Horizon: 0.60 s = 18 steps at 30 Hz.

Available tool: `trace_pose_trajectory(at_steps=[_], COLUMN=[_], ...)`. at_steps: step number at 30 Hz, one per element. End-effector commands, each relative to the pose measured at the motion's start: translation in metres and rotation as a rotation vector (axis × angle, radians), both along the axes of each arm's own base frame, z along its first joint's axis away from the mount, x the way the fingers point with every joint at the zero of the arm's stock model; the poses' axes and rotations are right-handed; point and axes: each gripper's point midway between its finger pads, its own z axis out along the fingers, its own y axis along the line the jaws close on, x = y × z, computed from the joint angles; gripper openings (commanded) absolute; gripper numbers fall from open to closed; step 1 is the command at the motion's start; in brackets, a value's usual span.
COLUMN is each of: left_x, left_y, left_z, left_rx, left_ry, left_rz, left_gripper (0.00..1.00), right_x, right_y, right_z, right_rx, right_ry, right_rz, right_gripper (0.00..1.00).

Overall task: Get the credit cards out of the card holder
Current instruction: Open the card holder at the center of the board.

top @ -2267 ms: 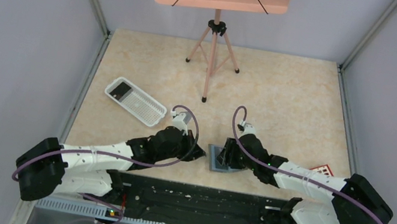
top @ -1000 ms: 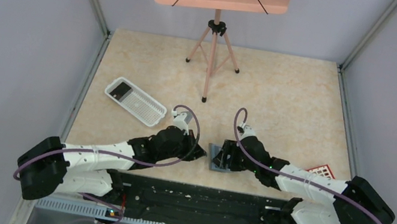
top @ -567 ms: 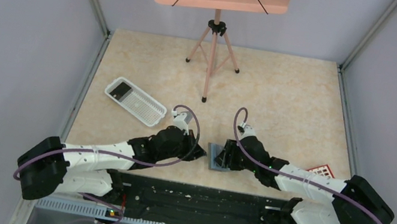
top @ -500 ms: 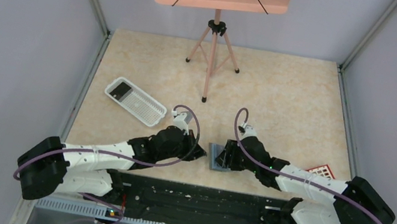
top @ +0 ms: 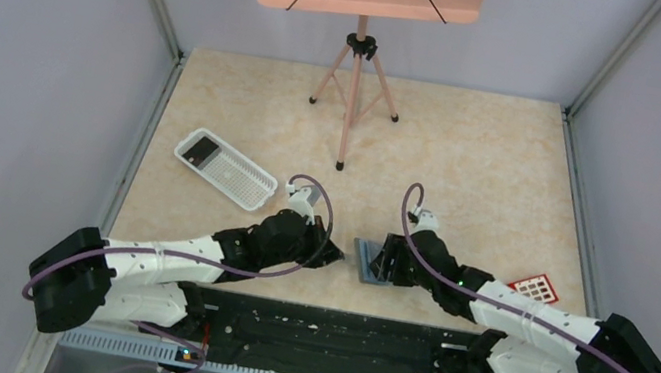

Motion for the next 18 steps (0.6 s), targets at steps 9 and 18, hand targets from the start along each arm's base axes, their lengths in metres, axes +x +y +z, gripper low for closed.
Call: trace_pose_trajectory(at_steps=[9,18], left_x=[0.01,0.011], left_y=[-0.011,-0.011], left_z=[0.022,0.016], left_rx=[-0.034,-0.014], left_ry=[-0.047,-0.042], left_rz=[0.003,0.005], left_gripper=[0.0,0.0], right_x=[0.006,0.008], right_y=[-0.021,-0.037], right_z=[0.007,0.014], right_rx=[-0.079,-0.113], right_ry=[-0.057,-0.078], right_rz=[-0.043,-0.08], right_gripper=[0.56,0.56])
